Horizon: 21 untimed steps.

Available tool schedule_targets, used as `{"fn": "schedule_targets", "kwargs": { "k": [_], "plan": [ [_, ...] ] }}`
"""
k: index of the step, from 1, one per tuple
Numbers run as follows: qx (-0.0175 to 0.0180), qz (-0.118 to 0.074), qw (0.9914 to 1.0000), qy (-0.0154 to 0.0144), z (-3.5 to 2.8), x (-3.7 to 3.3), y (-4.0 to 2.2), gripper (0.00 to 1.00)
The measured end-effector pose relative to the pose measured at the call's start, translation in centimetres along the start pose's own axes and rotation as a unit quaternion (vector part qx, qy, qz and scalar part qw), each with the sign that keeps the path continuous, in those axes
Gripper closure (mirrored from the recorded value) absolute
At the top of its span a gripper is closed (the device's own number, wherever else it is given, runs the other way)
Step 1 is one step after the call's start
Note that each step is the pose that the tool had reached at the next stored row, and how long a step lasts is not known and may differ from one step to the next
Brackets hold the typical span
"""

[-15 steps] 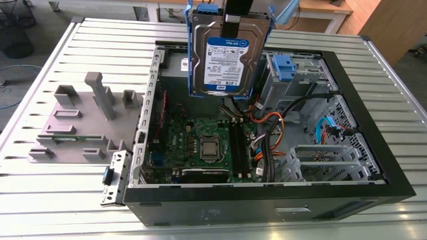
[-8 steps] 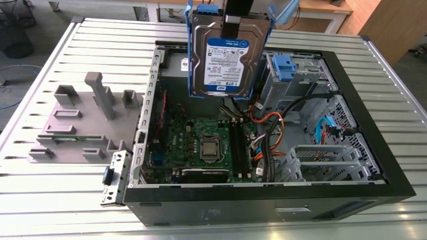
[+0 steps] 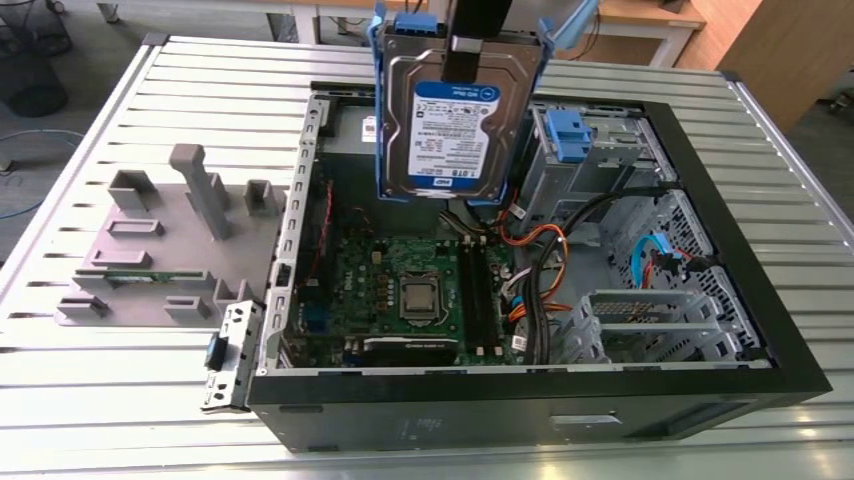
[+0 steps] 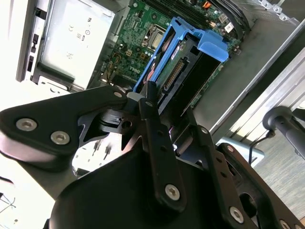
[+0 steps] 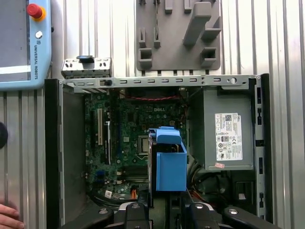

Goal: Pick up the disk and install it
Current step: 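Pick up the disk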

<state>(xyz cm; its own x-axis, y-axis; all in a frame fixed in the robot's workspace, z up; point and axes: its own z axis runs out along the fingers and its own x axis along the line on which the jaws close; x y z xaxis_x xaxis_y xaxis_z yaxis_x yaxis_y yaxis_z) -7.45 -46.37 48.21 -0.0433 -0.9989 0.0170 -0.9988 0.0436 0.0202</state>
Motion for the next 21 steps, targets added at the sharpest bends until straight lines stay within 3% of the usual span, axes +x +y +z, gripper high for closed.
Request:
{"fn": "schedule_targets", "kwargs": {
  "k": [21],
  "plan": [
    [0.0000,0.000,1.00000,0.0000,0.07,2.49,-0.11,0.65]
  ]
}}
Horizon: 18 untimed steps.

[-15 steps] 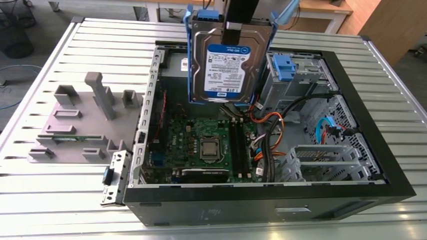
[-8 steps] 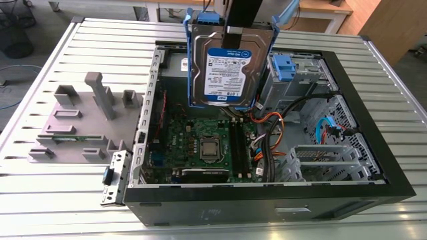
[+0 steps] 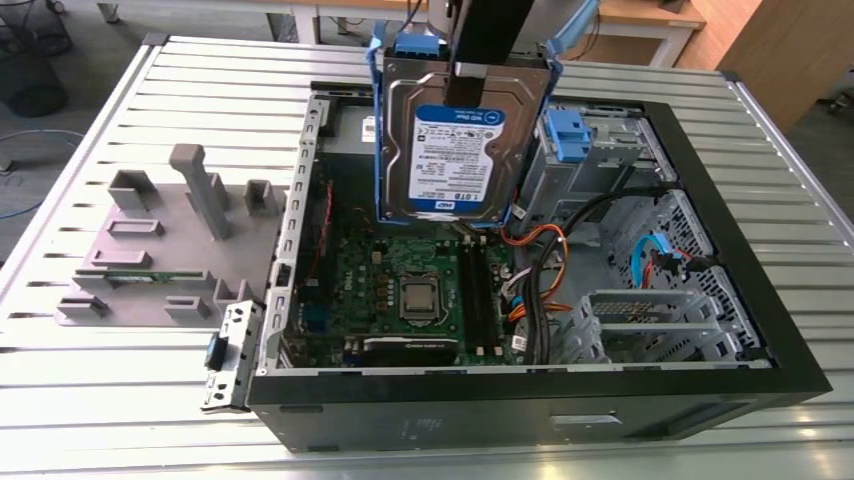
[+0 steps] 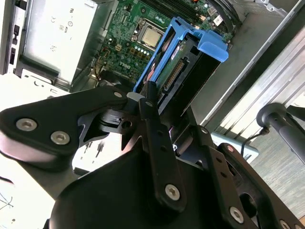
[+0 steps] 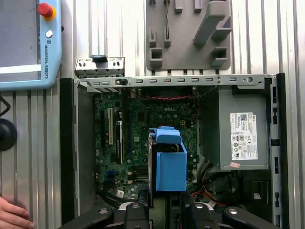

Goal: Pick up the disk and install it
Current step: 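Pick up the disk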

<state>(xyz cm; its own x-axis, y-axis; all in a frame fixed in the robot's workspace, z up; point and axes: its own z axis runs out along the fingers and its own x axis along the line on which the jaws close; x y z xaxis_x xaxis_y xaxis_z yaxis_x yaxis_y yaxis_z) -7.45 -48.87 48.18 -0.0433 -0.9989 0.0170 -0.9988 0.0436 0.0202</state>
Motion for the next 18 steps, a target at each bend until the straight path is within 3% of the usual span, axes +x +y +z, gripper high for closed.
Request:
{"fn": "schedule_targets", "kwargs": {
  "k": [5,18],
  "plan": [
    [0.0000,0.000,1.00000,0.0000,0.01,0.42,-0.01,0.65],
    [0.0000,0.000,1.00000,0.0000,0.01,0.44,-0.20,0.65]
  ]
}}
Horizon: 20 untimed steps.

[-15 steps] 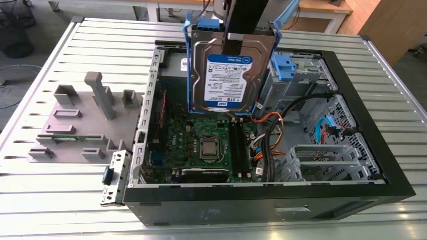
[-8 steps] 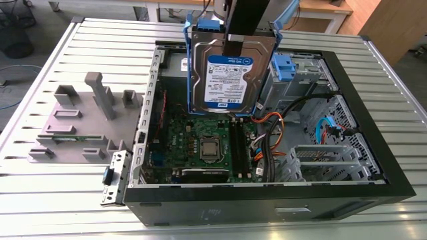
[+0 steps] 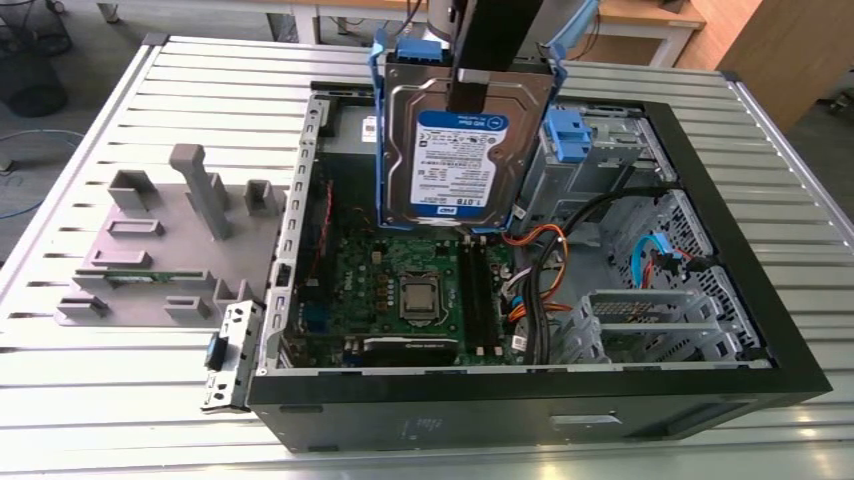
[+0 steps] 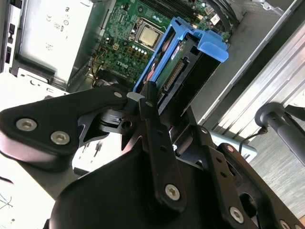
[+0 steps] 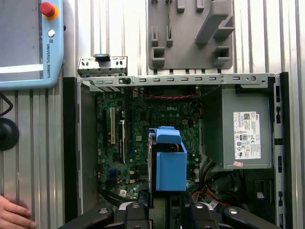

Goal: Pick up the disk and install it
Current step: 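Pick up the disk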

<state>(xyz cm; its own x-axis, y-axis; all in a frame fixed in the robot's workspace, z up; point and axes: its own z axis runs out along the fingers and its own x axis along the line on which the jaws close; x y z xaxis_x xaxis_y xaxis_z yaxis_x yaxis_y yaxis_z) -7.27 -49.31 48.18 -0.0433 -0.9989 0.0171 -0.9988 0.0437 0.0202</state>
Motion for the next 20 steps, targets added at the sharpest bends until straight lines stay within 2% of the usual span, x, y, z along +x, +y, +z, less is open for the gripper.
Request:
{"fn": "schedule_targets", "kwargs": {
  "k": [20],
  "plan": [
    [0.0000,0.000,1.00000,0.0000,-0.05,-0.10,-2.19,0.65]
  ]
}}
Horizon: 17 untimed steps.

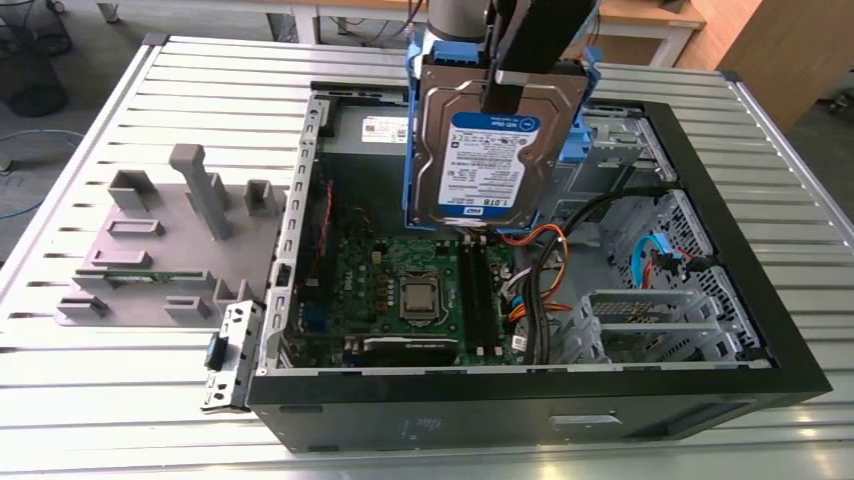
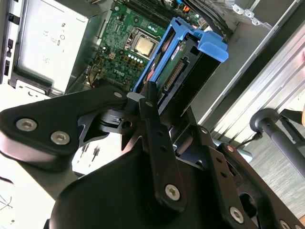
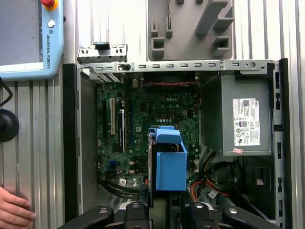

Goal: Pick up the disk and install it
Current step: 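Pick up the disk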

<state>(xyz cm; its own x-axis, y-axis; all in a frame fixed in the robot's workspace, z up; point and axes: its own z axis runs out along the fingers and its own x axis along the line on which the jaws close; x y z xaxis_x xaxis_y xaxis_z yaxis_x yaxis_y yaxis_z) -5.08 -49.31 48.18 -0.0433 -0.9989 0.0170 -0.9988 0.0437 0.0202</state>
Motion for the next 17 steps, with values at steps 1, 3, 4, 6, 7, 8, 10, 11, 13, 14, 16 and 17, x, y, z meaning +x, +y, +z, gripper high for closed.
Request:
{"fn": "schedule_targets", "kwargs": {
  "k": [1,3,4,6,7,8,10,11,13,14,16,17],
  "plan": [
    [0.0000,0.000,1.00000,0.0000,0.00,0.00,-0.10,0.65],
    [0.0000,0.000,1.00000,0.0000,-0.01,-0.01,-0.28,0.65],
    [0.0000,0.000,1.00000,0.0000,-0.01,-0.01,-0.34,0.65],
    [0.0000,0.000,1.00000,0.0000,-0.01,-0.01,-0.38,0.65],
    [0.0000,0.000,1.00000,0.0000,-0.01,-0.02,-0.40,0.65],
    [0.0000,0.000,1.00000,0.0000,-0.01,-0.02,-0.41,0.65],
    [0.0000,0.000,1.00000,0.0000,-0.01,-0.02,-0.41,0.65],
    [0.0000,0.000,1.00000,0.0000,-0.01,-0.02,-0.41,0.65],
    [0.0000,0.000,1.00000,0.0000,-0.01,-0.02,-0.41,0.65],
    [0.0000,0.000,1.00000,0.0000,-0.01,-0.02,-0.41,0.65],
    [0.0000,0.000,1.00000,0.0000,-0.01,-0.02,-0.41,0.65],
    [0.0000,0.000,1.00000,0.0000,-0.01,-0.02,-0.42,0.65]
  ]
}}
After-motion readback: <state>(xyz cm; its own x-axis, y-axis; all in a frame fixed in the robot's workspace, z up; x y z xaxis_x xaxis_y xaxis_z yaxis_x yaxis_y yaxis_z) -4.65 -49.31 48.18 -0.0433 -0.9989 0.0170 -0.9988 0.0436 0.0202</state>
